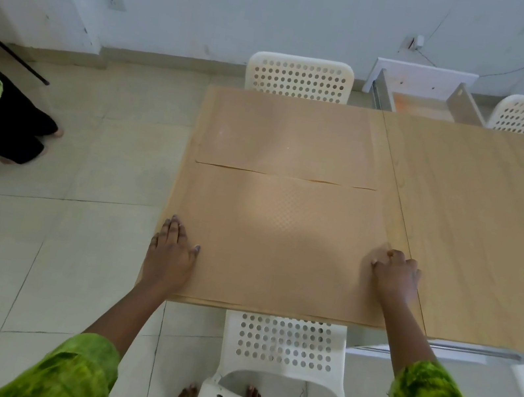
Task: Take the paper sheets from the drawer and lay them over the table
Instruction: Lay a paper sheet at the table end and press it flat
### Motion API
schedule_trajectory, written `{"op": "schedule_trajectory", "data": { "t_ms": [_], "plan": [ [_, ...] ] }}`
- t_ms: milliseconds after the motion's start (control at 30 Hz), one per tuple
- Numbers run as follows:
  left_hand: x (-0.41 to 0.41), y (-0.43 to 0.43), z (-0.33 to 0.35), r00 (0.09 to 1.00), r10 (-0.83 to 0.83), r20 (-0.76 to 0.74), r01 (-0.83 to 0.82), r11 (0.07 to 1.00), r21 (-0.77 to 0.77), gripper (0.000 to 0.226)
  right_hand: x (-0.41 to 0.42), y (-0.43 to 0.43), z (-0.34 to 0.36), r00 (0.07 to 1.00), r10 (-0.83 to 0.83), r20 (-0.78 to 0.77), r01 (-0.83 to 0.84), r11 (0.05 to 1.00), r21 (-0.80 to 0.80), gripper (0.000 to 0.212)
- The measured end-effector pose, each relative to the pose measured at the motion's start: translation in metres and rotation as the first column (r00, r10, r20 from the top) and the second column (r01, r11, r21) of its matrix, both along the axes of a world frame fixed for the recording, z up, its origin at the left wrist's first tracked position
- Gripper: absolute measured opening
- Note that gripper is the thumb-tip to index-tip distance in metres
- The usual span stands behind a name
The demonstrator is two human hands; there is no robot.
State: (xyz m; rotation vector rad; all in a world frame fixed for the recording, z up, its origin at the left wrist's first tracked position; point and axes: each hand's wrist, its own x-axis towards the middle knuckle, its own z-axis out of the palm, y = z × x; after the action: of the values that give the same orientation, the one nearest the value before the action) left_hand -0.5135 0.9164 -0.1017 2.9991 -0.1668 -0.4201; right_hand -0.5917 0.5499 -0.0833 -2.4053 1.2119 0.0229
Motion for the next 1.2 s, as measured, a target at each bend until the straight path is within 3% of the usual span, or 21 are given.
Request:
{"op": "schedule_trajectory", "data": {
  "t_ms": [233,333,433,500,633,700,800,900,1000,1200],
  "plan": [
    [0.002,0.0,0.0,1.0,0.008,-0.024,-0.008,1.0,-0.011,0.065,0.0,0.0,0.002,1.0,-0.025,0.019,0.025,0.999,0.02,0.046],
    [0.016,-0.007,0.012,0.993,0.115,-0.039,-0.119,0.985,-0.122,0.06,0.008,0.007,0.006,0.989,-0.119,0.083,0.116,0.992,0.04,0.047],
    [0.052,-0.033,0.031,0.972,0.192,0.138,-0.152,0.955,-0.256,0.045,0.034,0.03,0.011,0.981,-0.028,0.193,0.034,0.999,-0.026,0.041],
    [0.076,-0.062,0.037,0.977,0.045,0.21,0.008,0.969,-0.248,0.044,0.059,0.058,0.011,0.953,0.157,0.259,-0.154,0.988,-0.033,0.042],
    [0.106,-0.109,0.014,0.92,-0.386,0.074,0.39,0.919,-0.062,0.059,0.12,0.108,0.003,0.834,0.511,0.206,-0.512,0.857,-0.053,0.071],
    [0.112,-0.111,-0.004,0.879,-0.477,-0.001,0.477,0.879,-0.001,0.072,0.141,0.118,-0.008,0.796,0.601,0.073,-0.599,0.799,-0.051,0.063],
    [0.111,-0.102,-0.022,0.866,-0.497,0.045,0.498,0.867,-0.016,0.092,0.144,0.117,-0.027,0.715,0.693,-0.09,-0.699,0.709,-0.089,0.059],
    [0.112,-0.087,-0.03,0.876,-0.473,0.095,0.475,0.88,0.009,0.078,0.138,0.105,-0.035,0.695,0.704,-0.148,-0.719,0.685,-0.119,0.071],
    [0.117,-0.063,-0.033,0.91,-0.393,0.129,0.391,0.919,0.046,0.067,0.132,0.073,-0.032,0.762,0.624,-0.174,-0.645,0.754,-0.125,0.066],
    [0.119,-0.039,-0.036,0.932,-0.313,0.186,0.316,0.949,0.013,0.083,0.105,-0.002,-0.02,0.87,0.442,-0.219,-0.477,0.867,-0.144,0.063]
  ]
}}
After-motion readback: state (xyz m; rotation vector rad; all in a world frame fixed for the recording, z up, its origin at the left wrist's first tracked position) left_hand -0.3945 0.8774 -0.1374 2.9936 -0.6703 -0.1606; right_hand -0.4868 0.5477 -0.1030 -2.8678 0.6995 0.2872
